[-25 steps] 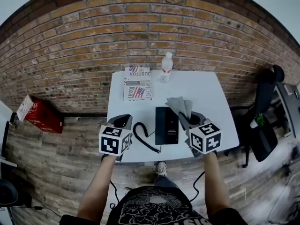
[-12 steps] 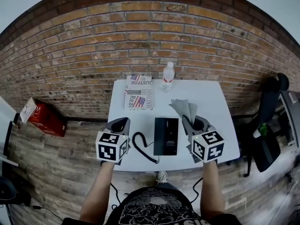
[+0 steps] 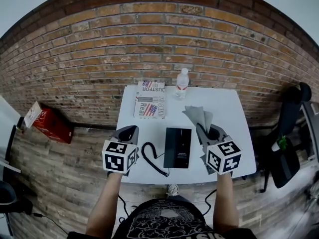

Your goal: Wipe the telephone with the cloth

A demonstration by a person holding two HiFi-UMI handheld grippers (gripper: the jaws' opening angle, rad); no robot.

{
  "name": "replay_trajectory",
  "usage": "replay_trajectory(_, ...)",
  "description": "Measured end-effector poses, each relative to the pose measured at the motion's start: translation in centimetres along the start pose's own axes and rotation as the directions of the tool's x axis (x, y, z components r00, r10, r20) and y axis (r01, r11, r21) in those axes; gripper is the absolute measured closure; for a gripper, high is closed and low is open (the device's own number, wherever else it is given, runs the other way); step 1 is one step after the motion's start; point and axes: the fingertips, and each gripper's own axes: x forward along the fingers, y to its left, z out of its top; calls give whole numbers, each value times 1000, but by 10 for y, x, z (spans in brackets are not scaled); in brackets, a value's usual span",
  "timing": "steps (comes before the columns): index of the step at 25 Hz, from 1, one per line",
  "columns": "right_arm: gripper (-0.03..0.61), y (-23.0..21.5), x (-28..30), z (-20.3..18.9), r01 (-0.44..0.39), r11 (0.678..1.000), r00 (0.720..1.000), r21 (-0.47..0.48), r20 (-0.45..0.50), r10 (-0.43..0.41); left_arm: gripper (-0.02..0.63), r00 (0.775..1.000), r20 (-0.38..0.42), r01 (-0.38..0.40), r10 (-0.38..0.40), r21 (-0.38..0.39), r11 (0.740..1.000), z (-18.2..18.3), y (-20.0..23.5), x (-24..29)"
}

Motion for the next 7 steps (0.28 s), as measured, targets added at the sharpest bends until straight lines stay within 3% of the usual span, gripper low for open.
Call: replay_trajectory(7, 568, -3, 0, 0, 2, 1000, 1000, 1, -5, -2, 607, 1000, -8, -2, 2, -5, 1000, -2, 0, 1)
